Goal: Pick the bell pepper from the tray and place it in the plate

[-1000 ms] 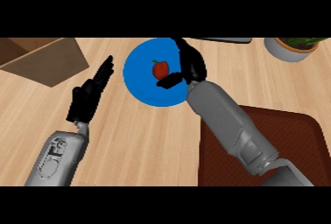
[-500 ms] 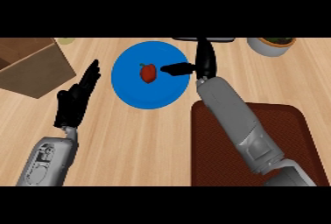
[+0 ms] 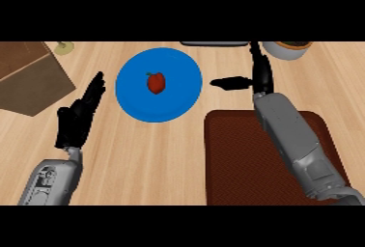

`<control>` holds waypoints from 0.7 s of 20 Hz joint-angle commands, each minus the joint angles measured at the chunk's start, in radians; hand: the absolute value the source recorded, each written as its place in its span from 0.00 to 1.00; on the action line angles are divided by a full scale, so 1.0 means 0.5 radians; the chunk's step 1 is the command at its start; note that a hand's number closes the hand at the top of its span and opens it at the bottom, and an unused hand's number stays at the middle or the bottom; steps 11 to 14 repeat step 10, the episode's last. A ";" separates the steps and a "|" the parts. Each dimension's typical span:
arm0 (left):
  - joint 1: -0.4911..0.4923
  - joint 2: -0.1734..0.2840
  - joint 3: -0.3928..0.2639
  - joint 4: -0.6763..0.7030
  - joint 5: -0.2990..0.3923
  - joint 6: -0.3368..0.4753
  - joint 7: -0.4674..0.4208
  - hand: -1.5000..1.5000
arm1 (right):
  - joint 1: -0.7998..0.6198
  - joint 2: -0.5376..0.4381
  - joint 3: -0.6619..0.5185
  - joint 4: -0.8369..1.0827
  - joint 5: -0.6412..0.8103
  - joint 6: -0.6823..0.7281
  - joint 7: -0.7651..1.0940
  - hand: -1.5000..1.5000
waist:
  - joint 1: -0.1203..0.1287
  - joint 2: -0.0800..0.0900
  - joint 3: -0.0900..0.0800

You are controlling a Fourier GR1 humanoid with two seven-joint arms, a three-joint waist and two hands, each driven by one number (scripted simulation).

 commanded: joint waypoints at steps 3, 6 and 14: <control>0.071 0.071 0.090 -0.035 0.070 -0.109 -0.035 0.50 | 0.103 -0.119 -0.086 0.044 0.011 0.144 -0.164 0.00 | -0.003 -0.001 0.000; 0.058 0.038 0.045 -0.141 0.029 -0.086 0.104 0.50 | 0.118 -0.201 -0.114 0.011 0.005 0.289 -0.133 0.00 | -0.006 -0.004 0.000; 0.077 0.023 0.041 -0.099 0.000 -0.091 0.026 0.50 | 0.109 -0.241 -0.218 0.220 -0.004 0.333 -0.354 0.00 | 0.009 0.003 0.001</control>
